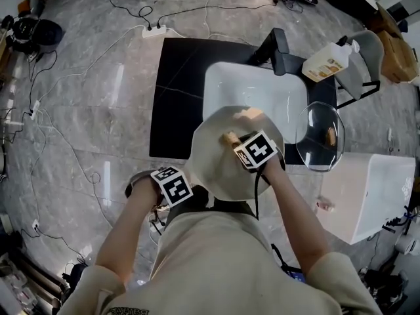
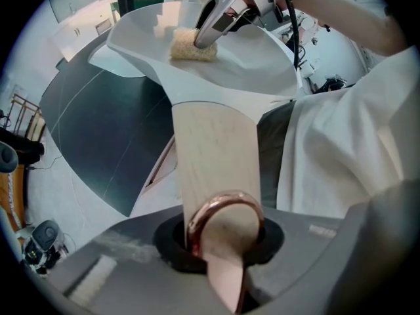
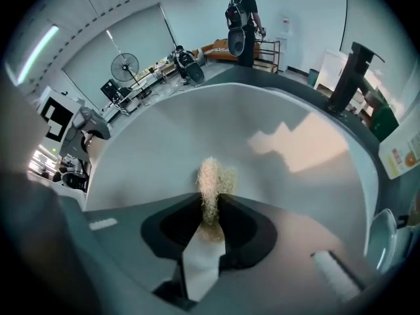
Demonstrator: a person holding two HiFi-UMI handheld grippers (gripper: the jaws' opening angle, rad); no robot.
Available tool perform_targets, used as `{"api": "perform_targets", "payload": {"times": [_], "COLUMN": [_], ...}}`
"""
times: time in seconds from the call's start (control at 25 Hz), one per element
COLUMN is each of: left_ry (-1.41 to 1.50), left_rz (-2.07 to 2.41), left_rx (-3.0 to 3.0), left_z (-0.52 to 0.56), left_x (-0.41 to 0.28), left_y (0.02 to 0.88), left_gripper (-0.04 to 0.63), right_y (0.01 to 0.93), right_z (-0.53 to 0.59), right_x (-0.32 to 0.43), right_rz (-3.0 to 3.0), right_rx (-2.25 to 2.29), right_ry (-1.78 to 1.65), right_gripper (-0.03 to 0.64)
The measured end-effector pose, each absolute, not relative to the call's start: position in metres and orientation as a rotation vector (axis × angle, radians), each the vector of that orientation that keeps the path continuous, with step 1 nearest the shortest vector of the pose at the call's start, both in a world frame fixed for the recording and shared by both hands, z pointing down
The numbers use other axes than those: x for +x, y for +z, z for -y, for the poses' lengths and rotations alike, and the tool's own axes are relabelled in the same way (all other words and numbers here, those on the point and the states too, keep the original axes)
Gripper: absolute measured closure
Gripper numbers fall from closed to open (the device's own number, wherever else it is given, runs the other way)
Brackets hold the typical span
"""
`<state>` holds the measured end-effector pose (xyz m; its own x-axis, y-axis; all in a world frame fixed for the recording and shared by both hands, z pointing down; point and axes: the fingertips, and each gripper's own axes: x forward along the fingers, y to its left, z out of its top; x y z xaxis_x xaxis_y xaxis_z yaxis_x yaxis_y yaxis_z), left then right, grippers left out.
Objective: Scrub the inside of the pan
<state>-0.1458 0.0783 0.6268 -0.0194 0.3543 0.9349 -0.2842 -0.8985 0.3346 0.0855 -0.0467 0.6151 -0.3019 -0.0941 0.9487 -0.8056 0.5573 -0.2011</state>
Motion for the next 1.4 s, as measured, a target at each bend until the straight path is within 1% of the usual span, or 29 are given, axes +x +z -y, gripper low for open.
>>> {"api": "perform_targets", "payload": {"times": [0.24,0.4,0.52,0.64,1.08,1.4], "left_ry": [1.962,1.868,1.803,1.757,1.642,1.39], "left_rz": [-0.018,0.034,0.06,0.08,0.251,0.45], "left_rx": [1.877,1.915,1.968,2.029,2.165,2.373], "left_z": [-0.068,-0.06,-0.052,-0.046,-0.026,0.017], "left_x": [-0.145,-0.139,-0.132,-0.125,-0.117,-0.098], "left_y": [0.624,0.611,0.595,0.582,0.542,0.486], "left_gripper": [0.444,0.334,0.284,0.27,0.27,0.27], "right_y": [0.613,0.609,0.604,0.601,0.584,0.543], "right_z": [0.056,0.056,0.054,0.054,0.056,0.069], "right_x": [0.117,0.13,0.135,0.133,0.127,0.12], "right_rz": [1.669,1.662,1.679,1.707,1.788,1.929], "right_rx": [0.853,0.906,0.936,0.944,0.939,0.99], "right_ry": [0.753,0.749,0.756,0.768,0.771,0.715], "right_gripper": [0.532,0.532,0.532,0.532,0.532,0.532]}}
